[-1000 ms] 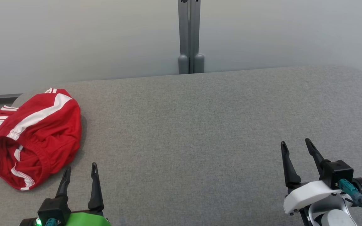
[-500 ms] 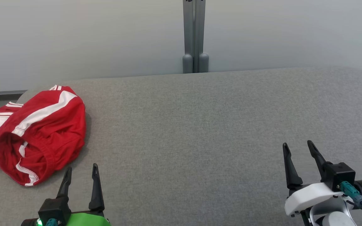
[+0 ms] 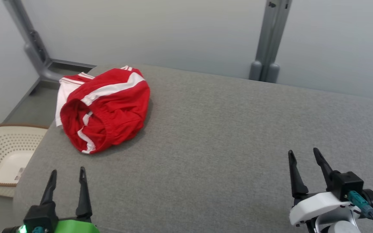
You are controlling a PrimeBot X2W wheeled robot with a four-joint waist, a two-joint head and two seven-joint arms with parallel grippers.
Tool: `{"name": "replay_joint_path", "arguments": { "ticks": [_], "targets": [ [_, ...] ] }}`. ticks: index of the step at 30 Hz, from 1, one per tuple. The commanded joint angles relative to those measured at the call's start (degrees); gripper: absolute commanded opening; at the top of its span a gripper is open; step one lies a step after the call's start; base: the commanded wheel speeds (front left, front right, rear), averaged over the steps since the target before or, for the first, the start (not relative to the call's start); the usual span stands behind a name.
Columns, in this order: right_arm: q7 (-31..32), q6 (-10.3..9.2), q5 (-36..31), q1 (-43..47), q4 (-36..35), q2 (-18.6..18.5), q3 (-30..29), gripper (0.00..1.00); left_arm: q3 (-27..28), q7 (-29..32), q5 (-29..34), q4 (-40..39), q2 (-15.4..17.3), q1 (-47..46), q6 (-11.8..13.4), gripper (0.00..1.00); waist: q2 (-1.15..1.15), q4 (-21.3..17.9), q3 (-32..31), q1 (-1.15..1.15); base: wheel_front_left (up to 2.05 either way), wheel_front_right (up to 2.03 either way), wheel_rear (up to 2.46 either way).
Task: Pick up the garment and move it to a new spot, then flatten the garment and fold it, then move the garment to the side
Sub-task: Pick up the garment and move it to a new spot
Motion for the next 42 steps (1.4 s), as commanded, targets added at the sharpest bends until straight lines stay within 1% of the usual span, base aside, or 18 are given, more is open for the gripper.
{"name": "replay_joint_path", "arguments": {
  "ticks": [1,6,9,12,21,26,30,33,36,38,42],
  "targets": [
    [-0.4,0.00,0.2,-1.5,0.1,-0.1,1.4,1.00,1.1,-0.2,-0.4,-1.0,0.5,2.0,1.0,1.00,0.00,10.5,0.4,0.00,0.00,0.00,0.00],
    [-0.1,-0.01,-0.4,-5.7,1.7,-0.2,6.3,1.00,4.7,-1.0,-1.8,-5.0,-0.1,5.3,3.9,1.00,0.00,12.4,3.1,0.00,0.00,0.00,0.00],
    [-0.1,-0.01,-0.5,-7.9,2.6,-0.2,8.4,1.00,6.5,-1.2,-2.1,-6.7,-0.7,7.1,5.0,1.00,0.00,13.0,4.0,0.00,0.00,0.00,0.00],
    [-0.2,-0.01,-0.7,-9.4,4.0,-0.2,9.9,1.00,7.6,-1.5,-2.4,-8.0,-1.3,8.5,5.6,1.00,0.00,13.3,4.6,0.00,-0.08,-0.08,-0.08],
    [-1.0,0.00,-0.9,-10.0,5.3,-0.2,9.6,1.00,6.9,-1.6,-1.2,-8.8,-2.3,9.1,5.4,1.00,0.00,13.2,4.7,0.00,-0.06,-0.06,-0.06],
    [-1.1,0.00,-0.6,-9.5,5.5,-0.2,8.9,1.00,6.3,-1.3,-1.7,-7.6,-2.0,7.3,4.5,1.00,0.00,13.1,4.4,0.00,0.00,0.00,0.00],
    [-1.2,-0.01,-0.8,-8.7,5.3,-0.2,8.1,1.00,5.2,1.8,-2.7,-5.3,-1.0,3.8,2.8,1.00,0.00,12.9,4.2,0.00,0.00,0.00,0.00],
    [-1.0,-0.01,-1.4,-8.0,4.8,-0.2,7.1,1.00,3.6,6.2,-3.7,-1.6,0.5,-1.9,0.1,1.00,0.00,12.9,4.3,0.00,0.00,0.00,0.00],
    [-0.5,0.00,-1.8,-7.3,4.1,-0.2,6.4,1.00,2.0,10.3,-4.9,3.7,0.9,-8.9,-2.4,1.00,0.00,12.8,4.4,0.00,0.00,0.00,0.00],
    [0.1,0.00,-2.2,-6.7,3.3,-0.2,5.9,1.00,1.2,13.1,-6.4,8.3,0.3,-14.3,-4.2,1.00,0.00,12.6,4.8,0.00,0.00,0.00,0.00],
    [1.5,-0.01,-3.4,-5.1,1.1,-0.2,4.6,1.00,-0.3,18.2,-9.7,19.1,-1.9,-24.4,-7.5,1.00,0.00,12.1,5.8,0.00,0.00,0.00,0.00]
  ]
}}
